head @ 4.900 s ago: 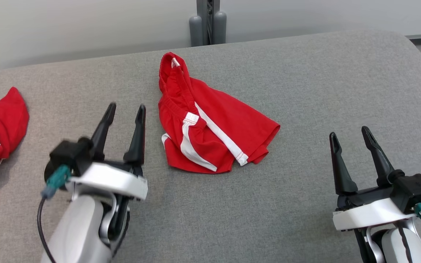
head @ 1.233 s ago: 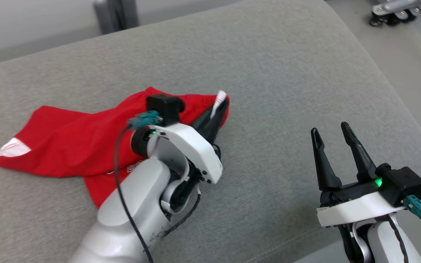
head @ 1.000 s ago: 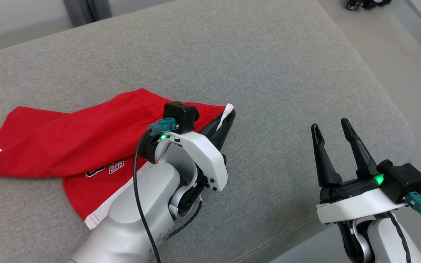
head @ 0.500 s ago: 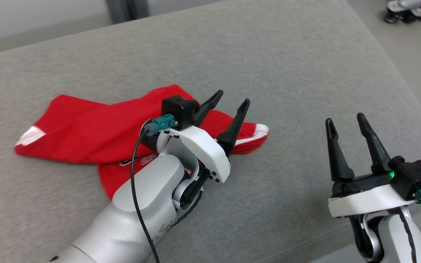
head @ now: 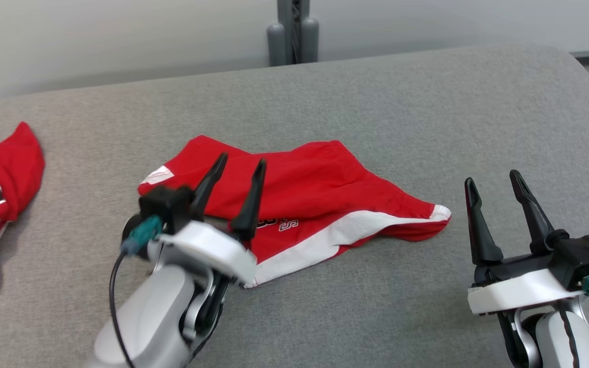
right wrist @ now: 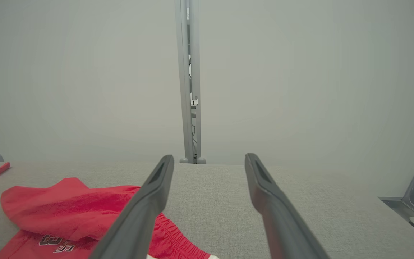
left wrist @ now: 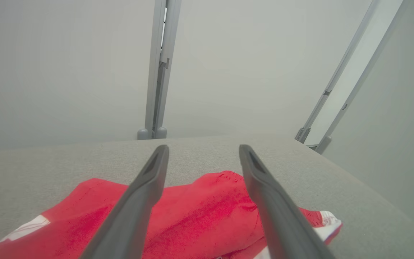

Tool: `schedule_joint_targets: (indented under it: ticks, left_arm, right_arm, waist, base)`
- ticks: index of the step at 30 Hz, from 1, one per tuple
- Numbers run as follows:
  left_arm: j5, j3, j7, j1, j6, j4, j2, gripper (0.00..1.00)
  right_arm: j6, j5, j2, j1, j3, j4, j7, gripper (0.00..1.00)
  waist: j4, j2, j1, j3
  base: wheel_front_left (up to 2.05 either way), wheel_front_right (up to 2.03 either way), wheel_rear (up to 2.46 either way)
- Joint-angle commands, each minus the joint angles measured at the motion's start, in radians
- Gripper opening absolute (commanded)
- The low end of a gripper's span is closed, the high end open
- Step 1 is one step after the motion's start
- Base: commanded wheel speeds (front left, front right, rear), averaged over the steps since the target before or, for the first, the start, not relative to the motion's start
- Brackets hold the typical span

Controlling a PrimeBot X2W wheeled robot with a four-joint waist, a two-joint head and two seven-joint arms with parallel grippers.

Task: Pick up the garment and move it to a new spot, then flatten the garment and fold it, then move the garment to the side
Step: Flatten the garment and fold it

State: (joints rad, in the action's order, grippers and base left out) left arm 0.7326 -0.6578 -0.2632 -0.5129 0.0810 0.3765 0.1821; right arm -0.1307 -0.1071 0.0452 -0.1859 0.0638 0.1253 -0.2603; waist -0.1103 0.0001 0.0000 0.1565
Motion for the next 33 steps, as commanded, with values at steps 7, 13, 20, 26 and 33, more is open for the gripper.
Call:
schedule_joint_targets:
  ticks: [7, 13, 20, 26, 33]
  left_arm:
    - [-0.190, 0.144, -0.001, 0.206, 0.013, -0.088, 0.011, 1.00]
    - [-0.242, 0.226, -0.002, 0.306, -0.039, -0.078, -0.051, 1.00]
    - [-0.302, 0.279, -0.001, 0.318, -0.096, -0.049, -0.097, 1.00]
    - [-0.328, 0.237, 0.017, 0.296, -0.140, 0.061, -0.108, 1.00]
    - [-0.299, 0.197, 0.097, 0.267, -0.159, 0.174, -0.114, 1.00]
  right_arm:
    - [0.000, 0.007, 0.007, 0.026, -0.004, 0.000, -0.005, 1.00]
    - [0.000, 0.016, 0.007, 0.032, -0.022, -0.002, -0.005, 1.00]
    - [0.000, 0.021, 0.007, 0.026, -0.020, -0.002, -0.005, 1.00]
    - [0.000, 0.011, 0.007, 0.024, -0.011, -0.001, -0.005, 1.00]
    - [0.000, 0.001, 0.007, 0.014, -0.004, -0.004, -0.005, 1.00]
  waist:
    - [0.033, -0.0001, 0.0000, -0.030]
    - [0.046, -0.0001, 0.0000, -0.027]
    - [0.052, -0.0001, 0.0000, -0.021]
    - [0.048, -0.0001, 0.0000, -0.011]
    - [0.031, -0.0001, 0.0000, 0.011]
  base:
    - [0.00, 0.00, 0.00]
    - [0.00, 0.00, 0.00]
    - [0.00, 0.00, 0.00]
    - [0.00, 0.00, 0.00]
    - [0.00, 0.00, 0.00]
